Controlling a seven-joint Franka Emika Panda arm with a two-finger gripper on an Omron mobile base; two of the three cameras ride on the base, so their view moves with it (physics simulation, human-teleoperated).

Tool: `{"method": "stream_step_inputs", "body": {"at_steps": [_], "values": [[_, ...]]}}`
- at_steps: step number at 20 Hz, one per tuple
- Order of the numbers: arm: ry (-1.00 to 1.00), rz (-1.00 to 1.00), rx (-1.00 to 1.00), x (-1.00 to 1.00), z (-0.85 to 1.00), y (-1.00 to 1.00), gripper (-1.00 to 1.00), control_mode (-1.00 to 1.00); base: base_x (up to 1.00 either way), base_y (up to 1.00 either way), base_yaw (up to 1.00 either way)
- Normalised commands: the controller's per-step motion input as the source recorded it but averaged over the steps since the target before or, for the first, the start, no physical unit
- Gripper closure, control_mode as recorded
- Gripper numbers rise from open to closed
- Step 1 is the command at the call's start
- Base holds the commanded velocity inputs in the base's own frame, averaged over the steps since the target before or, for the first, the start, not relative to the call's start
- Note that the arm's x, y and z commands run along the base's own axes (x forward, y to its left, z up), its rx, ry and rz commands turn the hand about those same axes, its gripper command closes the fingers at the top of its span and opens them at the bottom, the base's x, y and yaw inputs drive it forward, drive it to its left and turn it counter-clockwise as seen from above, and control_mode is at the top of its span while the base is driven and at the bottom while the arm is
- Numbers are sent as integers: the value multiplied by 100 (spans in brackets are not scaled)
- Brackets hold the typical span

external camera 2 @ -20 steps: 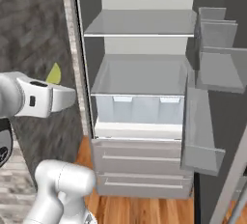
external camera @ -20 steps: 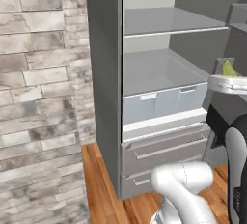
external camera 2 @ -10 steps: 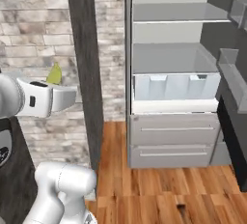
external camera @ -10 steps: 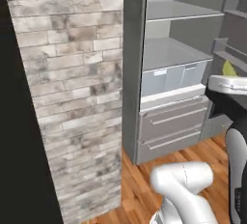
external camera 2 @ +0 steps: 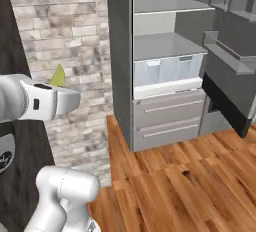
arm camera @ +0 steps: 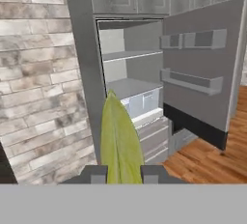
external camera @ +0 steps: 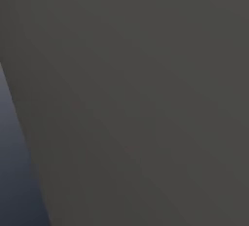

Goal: There is a bowl on the dining counter. Grab a lemon wedge from the fridge and place it in the bowl. Then get the liquor bottle and glass cup from the cabinet and place them next to the bowl.

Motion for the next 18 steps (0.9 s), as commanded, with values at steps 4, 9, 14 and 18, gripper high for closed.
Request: {"method": "stream_step_inputs", "body": {"at_steps": [4, 9, 14, 18], "values": [[0, 0, 0, 0, 0, 0, 100, 100, -94, 31, -43], [0, 0, 0, 0, 0, 0, 100, 100, -94, -3, -36], [0, 0, 0, 0, 0, 0, 100, 100, -57, -37, -20], [0, 0, 0, 0, 0, 0, 100, 100, -49, -62, -10]]}}
